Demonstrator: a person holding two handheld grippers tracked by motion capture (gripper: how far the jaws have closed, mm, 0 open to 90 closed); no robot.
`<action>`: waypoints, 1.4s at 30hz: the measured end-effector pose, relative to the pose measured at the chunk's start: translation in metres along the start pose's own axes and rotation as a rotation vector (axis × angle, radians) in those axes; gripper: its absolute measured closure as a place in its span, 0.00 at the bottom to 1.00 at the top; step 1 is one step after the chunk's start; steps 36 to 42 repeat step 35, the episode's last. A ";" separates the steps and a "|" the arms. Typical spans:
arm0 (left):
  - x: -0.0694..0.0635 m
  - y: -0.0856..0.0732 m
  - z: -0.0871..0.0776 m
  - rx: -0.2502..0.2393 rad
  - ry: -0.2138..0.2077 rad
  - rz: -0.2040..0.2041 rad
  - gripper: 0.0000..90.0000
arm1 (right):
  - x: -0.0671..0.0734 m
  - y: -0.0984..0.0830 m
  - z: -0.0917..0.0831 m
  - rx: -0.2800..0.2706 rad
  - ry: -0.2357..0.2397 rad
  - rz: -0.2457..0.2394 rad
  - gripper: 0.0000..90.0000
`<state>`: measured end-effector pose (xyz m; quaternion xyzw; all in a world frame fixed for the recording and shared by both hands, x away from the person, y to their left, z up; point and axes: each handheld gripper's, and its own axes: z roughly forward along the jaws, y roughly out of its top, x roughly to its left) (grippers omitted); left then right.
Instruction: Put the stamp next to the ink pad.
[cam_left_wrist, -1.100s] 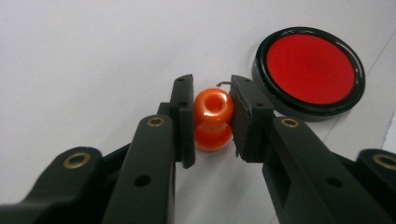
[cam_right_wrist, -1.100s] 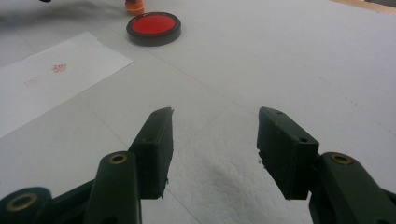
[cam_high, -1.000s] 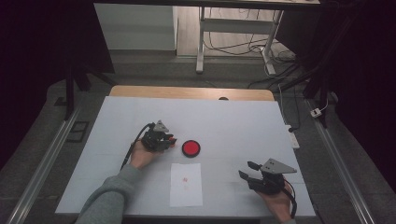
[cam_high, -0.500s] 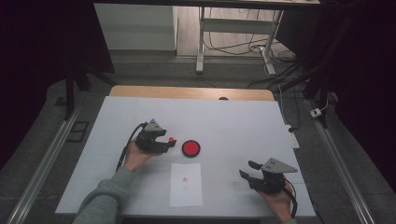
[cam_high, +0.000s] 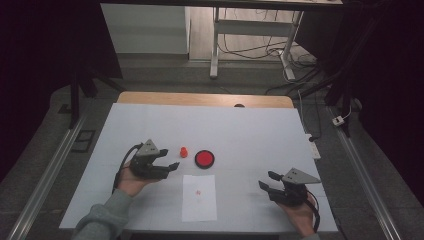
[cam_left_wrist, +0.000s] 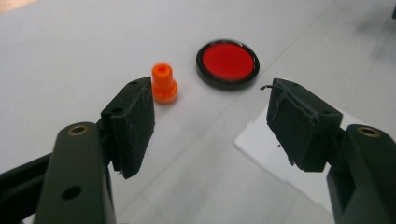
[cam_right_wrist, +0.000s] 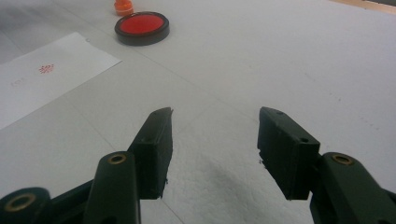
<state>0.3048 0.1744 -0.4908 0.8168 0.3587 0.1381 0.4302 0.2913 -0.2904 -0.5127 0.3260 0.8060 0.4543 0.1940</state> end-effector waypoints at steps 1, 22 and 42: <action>-0.001 -0.005 -0.003 0.001 -0.004 -0.007 0.36 | -0.001 0.000 0.000 0.000 0.000 0.000 0.49; -0.008 -0.058 -0.037 0.014 0.041 -0.032 0.35 | -0.007 -0.003 -0.001 0.020 0.000 -0.027 0.49; -0.011 -0.057 -0.037 0.012 0.041 -0.019 0.35 | -0.007 -0.002 -0.001 0.022 -0.002 -0.038 0.49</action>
